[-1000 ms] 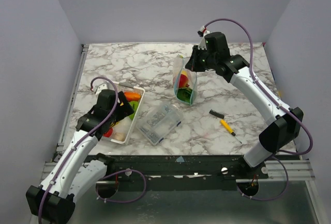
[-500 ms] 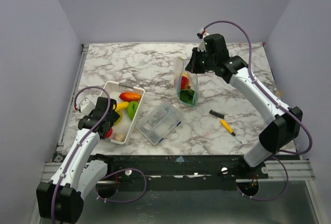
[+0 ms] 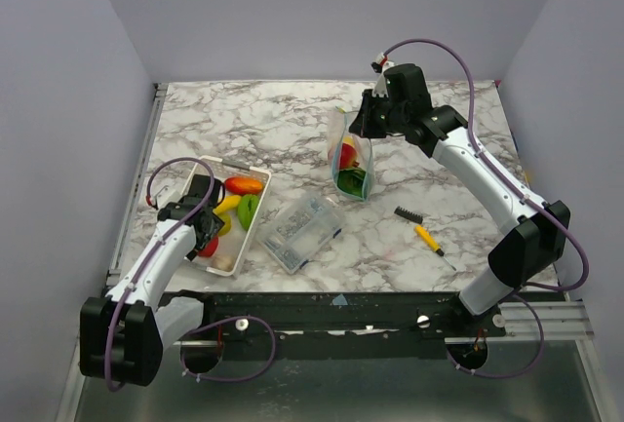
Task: Place the food in the zip-top bag and seal the zipper
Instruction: Pick up the fake fruit from the bin, then place the fake fruit in the zipper food storage bag.
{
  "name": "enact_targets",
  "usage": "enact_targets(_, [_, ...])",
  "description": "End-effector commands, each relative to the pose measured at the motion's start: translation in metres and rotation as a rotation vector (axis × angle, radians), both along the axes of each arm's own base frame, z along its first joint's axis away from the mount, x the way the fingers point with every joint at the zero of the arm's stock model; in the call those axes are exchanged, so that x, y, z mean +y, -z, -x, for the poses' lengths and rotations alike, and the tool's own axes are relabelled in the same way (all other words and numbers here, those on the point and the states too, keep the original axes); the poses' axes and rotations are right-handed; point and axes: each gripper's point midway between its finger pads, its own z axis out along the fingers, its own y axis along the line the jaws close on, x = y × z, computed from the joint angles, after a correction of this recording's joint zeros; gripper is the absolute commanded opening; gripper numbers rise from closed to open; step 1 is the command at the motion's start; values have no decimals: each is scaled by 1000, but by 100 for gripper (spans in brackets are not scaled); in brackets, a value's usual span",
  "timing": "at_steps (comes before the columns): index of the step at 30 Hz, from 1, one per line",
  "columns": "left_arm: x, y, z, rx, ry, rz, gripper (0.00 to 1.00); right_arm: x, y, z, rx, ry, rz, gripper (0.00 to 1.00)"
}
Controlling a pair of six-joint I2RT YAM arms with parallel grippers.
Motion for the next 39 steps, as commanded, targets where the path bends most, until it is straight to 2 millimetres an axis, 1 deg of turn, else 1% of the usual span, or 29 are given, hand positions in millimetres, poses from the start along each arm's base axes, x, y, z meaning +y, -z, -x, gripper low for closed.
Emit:
enact_targets(1, [-3, -5, -2, -38, 22, 20, 58, 7, -8, -4, -22, -7, -31, 0])
enact_targets(6, [-11, -13, -12, -113, 76, 58, 40, 4, -8, -3, -22, -2, -19, 0])
enact_targets(9, [-16, -26, -17, -142, 113, 76, 33, 3, -10, -5, -33, 6, -16, 0])
enact_targets(11, [-22, -40, -21, -169, 154, 95, 32, 3, -9, -5, -33, 8, -17, 0])
enact_targets(14, [-33, -66, -29, -242, 209, 140, 31, 4, -9, -5, -28, 0, -20, 0])
enact_targets(16, [-45, -84, -34, -311, 246, 196, 31, 3, -9, -3, -24, -2, -16, 0])
enact_targets(19, [-66, -109, -42, -423, 321, 293, 30, 3, -12, -2, -29, -7, -20, 0])
enact_targets(21, [-85, -125, -47, -508, 404, 365, 30, 4, -12, 0, -29, -9, -27, 0])
enact_targets(22, [-101, -137, -49, -565, 490, 423, 30, 4, -13, 0, -31, -10, -31, 0])
enact_targets(23, [-111, -144, -51, -609, 550, 461, 30, 4, -11, 0, -27, -8, -30, 0])
enact_targets(27, [-164, -186, -46, -807, 823, 690, 29, 6, -10, 0, -22, -14, -39, 0])
enact_targets(29, [-184, -210, -42, -915, 942, 800, 29, 8, -9, 1, -16, -21, -41, 0])
enact_targets(31, [-198, -229, -37, -1007, 1027, 900, 29, 8, -11, 2, -15, -25, -41, 0])
enact_targets(34, [-218, -249, -32, -1069, 1115, 932, 36, 8, -15, 2, -24, -26, -44, 0])
enact_targets(36, [-235, -262, -30, -1081, 1168, 923, 36, 6, -17, 0, -30, -19, -40, 0])
enact_targets(39, [-265, -274, -29, -1072, 1267, 901, 36, 6, -20, -2, -39, -9, -39, 0])
